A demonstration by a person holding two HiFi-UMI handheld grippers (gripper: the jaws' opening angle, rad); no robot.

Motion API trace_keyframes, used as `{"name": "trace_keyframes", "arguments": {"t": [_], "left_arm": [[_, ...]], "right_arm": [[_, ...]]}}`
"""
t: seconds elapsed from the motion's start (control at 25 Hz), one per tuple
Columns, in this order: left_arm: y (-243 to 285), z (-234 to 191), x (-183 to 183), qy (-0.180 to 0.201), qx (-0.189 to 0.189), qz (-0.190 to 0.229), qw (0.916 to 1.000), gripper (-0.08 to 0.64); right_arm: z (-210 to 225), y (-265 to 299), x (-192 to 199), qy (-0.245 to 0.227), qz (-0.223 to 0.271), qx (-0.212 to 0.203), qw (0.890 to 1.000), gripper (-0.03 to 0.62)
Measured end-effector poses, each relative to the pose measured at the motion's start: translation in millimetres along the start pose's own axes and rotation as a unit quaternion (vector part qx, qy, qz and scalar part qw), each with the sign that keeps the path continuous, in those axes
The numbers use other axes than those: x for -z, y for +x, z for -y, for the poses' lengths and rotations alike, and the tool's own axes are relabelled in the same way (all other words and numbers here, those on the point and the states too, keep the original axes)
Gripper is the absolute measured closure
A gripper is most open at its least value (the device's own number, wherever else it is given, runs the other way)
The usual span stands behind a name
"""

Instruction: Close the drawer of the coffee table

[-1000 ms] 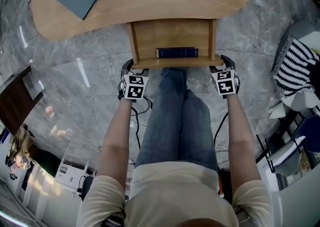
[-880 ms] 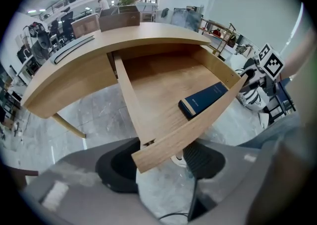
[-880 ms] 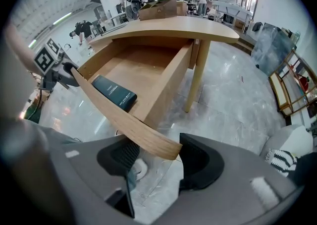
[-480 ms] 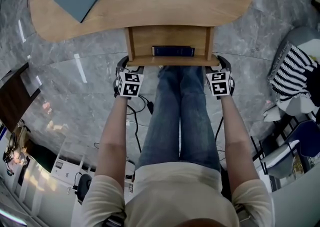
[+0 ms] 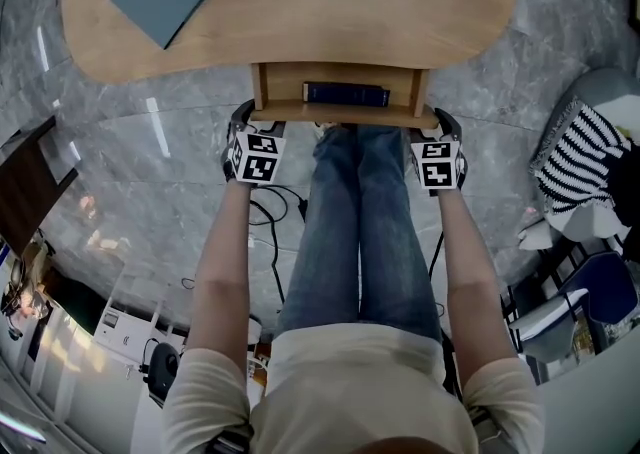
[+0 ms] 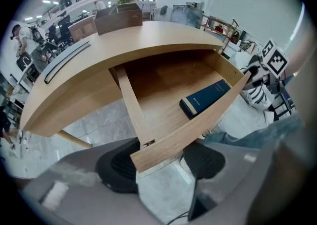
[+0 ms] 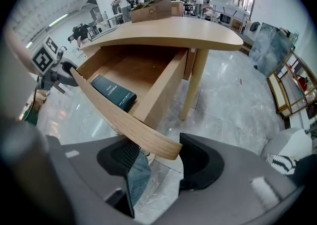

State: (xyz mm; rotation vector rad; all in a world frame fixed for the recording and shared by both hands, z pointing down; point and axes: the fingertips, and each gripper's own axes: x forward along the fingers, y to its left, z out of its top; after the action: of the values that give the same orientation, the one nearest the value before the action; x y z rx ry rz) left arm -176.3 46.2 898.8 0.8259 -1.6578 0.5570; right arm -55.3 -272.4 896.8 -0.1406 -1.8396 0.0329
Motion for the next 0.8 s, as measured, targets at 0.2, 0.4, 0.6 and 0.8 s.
{"name": "trace_keyframes", "arguments": {"t": [0.2,0.4,0.6,0.8], "left_arm": [[1,-10,-16,0.000,-0.004,0.008,1.0000,0.290],[4,-17,-33,-0.002,-0.007,0.010,0.9999,0.290],[9,-21,-47,-0.006,-0.007,0.008,0.9999,0.290],[10,-32,-62,-0.011,-0.012,0.013,0.9998,0.290]], "right_arm": [[7,2,-18,-0.001,0.006,0.001,1.000,0.342],[16,5,-34,-0.002,0.010,0.003,1.000,0.342],[27,11,-42,-0.004,0.011,0.000,1.000,0.342],[33,12,-64,-0.009,0.020,0.003,1.000,0.341]]}}
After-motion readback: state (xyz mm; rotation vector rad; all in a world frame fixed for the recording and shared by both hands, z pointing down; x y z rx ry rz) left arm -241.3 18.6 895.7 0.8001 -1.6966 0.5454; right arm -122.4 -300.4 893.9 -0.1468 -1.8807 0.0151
